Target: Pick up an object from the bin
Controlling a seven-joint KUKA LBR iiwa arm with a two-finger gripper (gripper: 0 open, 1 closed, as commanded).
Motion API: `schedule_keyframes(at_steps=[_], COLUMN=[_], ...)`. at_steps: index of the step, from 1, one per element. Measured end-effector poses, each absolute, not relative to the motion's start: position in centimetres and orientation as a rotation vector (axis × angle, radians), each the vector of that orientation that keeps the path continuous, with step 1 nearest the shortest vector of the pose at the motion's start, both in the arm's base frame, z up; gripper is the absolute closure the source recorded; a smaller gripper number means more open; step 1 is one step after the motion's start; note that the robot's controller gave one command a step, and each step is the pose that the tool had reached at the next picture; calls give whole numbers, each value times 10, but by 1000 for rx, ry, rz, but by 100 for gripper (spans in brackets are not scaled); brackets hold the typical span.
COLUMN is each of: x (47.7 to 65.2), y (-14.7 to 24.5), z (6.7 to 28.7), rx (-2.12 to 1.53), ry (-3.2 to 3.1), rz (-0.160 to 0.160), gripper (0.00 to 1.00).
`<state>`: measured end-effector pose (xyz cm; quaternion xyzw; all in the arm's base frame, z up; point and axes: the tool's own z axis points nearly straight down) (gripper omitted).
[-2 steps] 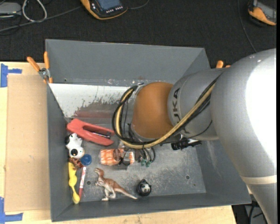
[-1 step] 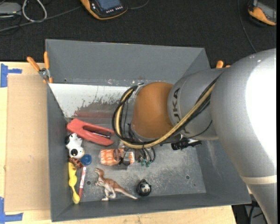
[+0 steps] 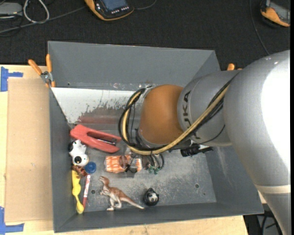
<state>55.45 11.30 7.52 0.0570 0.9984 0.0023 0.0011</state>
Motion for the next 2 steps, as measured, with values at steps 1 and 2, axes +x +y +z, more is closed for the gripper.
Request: schedule_keyframes(at_steps=[1, 2], x=[554, 552], y=[113, 112], z=[82, 108], rx=[181, 182], ry=[3135, 3141], rz=[8, 5], gripper=[100, 100])
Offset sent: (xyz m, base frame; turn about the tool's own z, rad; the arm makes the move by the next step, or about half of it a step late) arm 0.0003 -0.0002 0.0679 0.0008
